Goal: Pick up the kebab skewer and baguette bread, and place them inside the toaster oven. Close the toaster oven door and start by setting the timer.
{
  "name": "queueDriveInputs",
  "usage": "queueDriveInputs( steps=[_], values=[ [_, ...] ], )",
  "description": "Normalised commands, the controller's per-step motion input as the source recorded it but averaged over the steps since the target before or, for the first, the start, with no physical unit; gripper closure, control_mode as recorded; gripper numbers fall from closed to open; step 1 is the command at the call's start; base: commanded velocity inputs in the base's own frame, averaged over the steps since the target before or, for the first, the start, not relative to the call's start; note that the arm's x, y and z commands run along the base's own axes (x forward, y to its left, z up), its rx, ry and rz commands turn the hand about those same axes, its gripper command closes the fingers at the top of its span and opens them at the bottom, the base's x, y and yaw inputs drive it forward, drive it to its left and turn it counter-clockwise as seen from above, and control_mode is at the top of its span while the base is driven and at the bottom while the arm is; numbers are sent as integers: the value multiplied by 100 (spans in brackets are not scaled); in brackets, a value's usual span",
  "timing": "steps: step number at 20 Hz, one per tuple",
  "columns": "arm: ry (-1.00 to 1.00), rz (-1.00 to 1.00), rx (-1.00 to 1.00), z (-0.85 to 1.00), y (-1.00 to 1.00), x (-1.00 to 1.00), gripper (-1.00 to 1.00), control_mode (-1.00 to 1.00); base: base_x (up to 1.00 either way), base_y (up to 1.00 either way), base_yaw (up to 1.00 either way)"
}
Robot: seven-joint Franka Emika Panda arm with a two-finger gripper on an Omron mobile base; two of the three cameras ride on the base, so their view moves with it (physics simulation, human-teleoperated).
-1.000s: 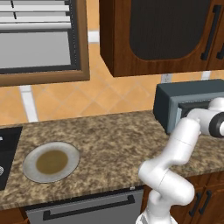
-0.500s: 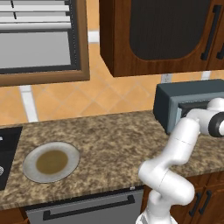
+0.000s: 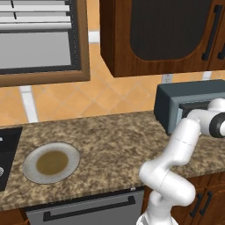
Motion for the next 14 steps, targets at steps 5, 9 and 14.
queueDriveInputs(
  steps=[5, 9, 14],
  values=[
    [0, 0, 0, 0, 0, 0, -100, -100, 0, 0, 0],
    [0, 0, 0, 0, 0, 1, -100, -100, 0, 0, 0],
    [0, 0, 0, 0, -5, 0, -100, -100, 0, 0, 0]
  ],
)
